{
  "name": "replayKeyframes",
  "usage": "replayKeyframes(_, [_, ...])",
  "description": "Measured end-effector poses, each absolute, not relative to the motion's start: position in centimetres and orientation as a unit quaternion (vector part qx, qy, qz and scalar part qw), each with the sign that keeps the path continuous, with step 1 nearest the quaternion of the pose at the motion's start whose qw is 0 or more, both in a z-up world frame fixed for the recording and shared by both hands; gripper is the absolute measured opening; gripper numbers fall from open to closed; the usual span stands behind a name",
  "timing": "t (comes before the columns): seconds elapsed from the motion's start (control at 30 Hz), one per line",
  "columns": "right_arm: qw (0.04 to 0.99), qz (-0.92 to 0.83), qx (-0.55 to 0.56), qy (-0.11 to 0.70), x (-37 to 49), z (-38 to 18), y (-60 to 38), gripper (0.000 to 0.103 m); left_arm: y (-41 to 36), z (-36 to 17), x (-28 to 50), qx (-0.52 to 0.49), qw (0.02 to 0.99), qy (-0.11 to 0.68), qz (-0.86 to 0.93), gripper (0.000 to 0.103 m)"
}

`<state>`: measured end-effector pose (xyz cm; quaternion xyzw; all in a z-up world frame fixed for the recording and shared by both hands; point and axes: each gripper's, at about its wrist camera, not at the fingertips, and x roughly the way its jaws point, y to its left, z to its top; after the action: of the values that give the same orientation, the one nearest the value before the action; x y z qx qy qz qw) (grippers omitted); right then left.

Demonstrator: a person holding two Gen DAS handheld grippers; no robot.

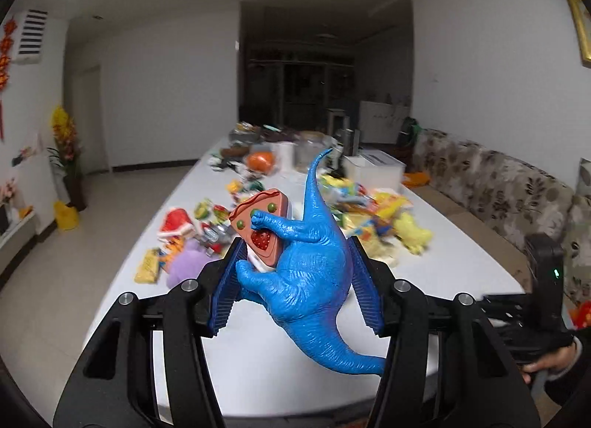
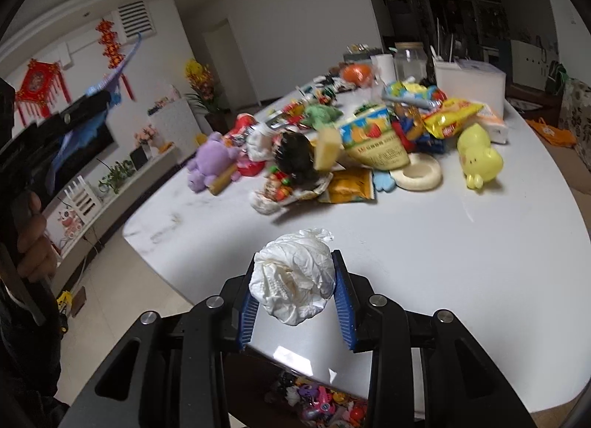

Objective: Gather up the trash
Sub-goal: 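Drop the tissue and blue dinosaur into the cardboard box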

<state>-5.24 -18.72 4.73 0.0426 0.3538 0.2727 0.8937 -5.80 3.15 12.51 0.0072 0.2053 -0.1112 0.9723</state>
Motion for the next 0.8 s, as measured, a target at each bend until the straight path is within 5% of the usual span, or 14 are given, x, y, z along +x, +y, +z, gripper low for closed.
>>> replayKeyframes(0.3, [0.852,0.314,0.011,0.419,-11.5,1.5,-18.2,0.040,1.6,0.0,-11.0,0.017,0.915,0.364,-0.174,0.055])
replayKeyframes(0.33, [0.844,0.316,0.005,0.434,-11.8,0.3,-18.0,0.042,1.6,-1.5,-10.9,0.017,0.908,0.381,-0.175,0.059])
replayKeyframes(0.37, [0.832,0.317,0.001,0.456,-12.1,-1.5,-17.6,0.054,1.5,-3.4,-10.8,0.018,0.897,0.401,-0.186,0.068])
replayKeyframes(0.4, [0.821,0.315,-0.002,0.476,-12.2,-3.3,-17.2,0.064,1.4,-5.5,-10.7,0.026,0.887,0.421,-0.186,0.085])
replayKeyframes(0.5, [0.809,0.302,-0.016,0.505,-12.3,-6.7,-16.5,0.054,1.6,-9.9,-9.8,0.044,0.868,0.465,-0.167,0.086])
replayKeyframes(0.8, [0.852,0.299,0.060,0.425,-6.0,1.8,-17.6,0.060,3.8,-3.2,-8.9,0.029,0.919,0.358,-0.160,0.090])
